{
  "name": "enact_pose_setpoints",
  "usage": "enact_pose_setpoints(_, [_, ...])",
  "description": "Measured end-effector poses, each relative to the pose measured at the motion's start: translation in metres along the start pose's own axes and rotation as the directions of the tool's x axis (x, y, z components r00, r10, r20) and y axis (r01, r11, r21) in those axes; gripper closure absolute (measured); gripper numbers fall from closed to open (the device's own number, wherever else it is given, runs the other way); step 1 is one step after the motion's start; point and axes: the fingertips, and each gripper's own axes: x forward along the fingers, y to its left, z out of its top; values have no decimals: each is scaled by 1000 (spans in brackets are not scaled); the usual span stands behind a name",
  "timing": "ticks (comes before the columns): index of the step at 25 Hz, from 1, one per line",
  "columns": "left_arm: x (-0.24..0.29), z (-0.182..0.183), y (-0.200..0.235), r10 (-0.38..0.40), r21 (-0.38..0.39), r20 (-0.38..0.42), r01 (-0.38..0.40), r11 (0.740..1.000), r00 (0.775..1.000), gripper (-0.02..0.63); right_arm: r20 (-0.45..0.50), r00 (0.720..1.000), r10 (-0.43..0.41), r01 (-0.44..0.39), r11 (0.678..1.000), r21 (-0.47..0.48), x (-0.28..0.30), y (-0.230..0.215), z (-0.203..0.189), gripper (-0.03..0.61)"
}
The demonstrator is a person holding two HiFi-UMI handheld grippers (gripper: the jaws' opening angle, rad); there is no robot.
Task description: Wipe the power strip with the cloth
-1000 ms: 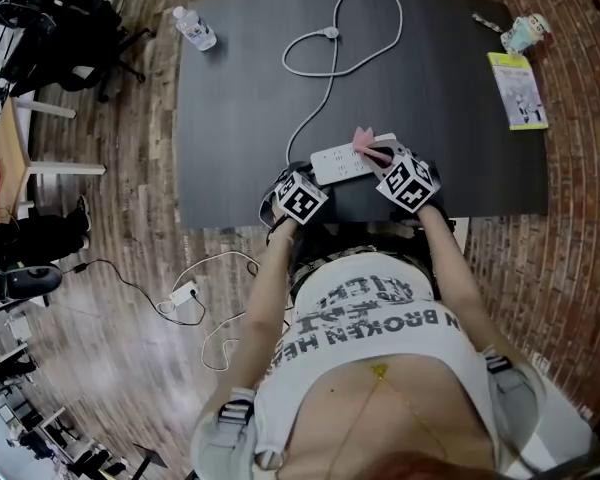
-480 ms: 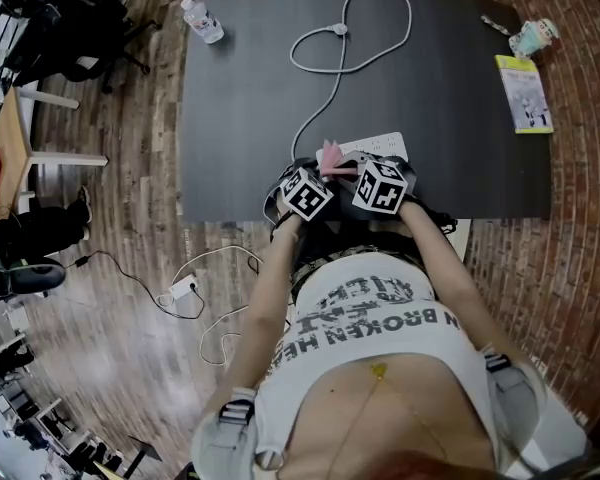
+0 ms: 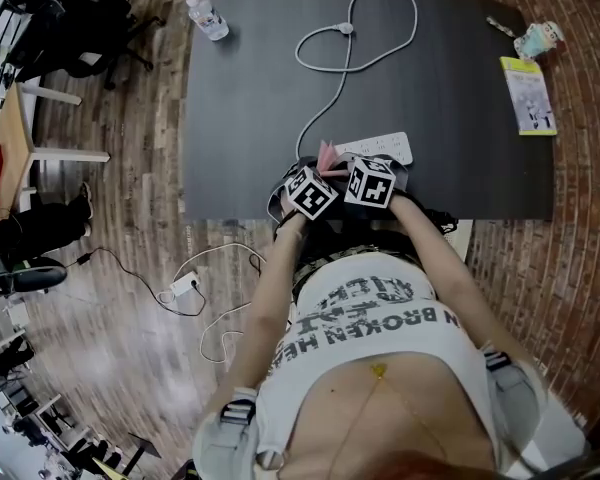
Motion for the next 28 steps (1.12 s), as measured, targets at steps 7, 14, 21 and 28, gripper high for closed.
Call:
enact_pose_setpoints(7, [0, 1, -1, -3, 1, -3, 3, 1000, 1000, 341, 11, 1000, -3, 3, 1000, 25, 0, -2, -2, 561])
enact_pose_setpoints(14, [-1, 1, 0, -4, -1, -5, 4, 1000, 1000, 341, 6, 1000, -5, 5, 999, 33, -1, -3, -1, 561])
enact_pose_setpoints(21, [1, 1, 1, -7, -1, -11, 7, 1000, 1000, 341, -2, 1000, -22, 22, 999, 36, -6, -6, -12, 561])
enact_pose_setpoints(28, [-1, -1, 1, -14, -3, -15, 14, 1000, 1000, 341, 0, 999, -49, 49, 998, 49, -13, -12, -20, 561])
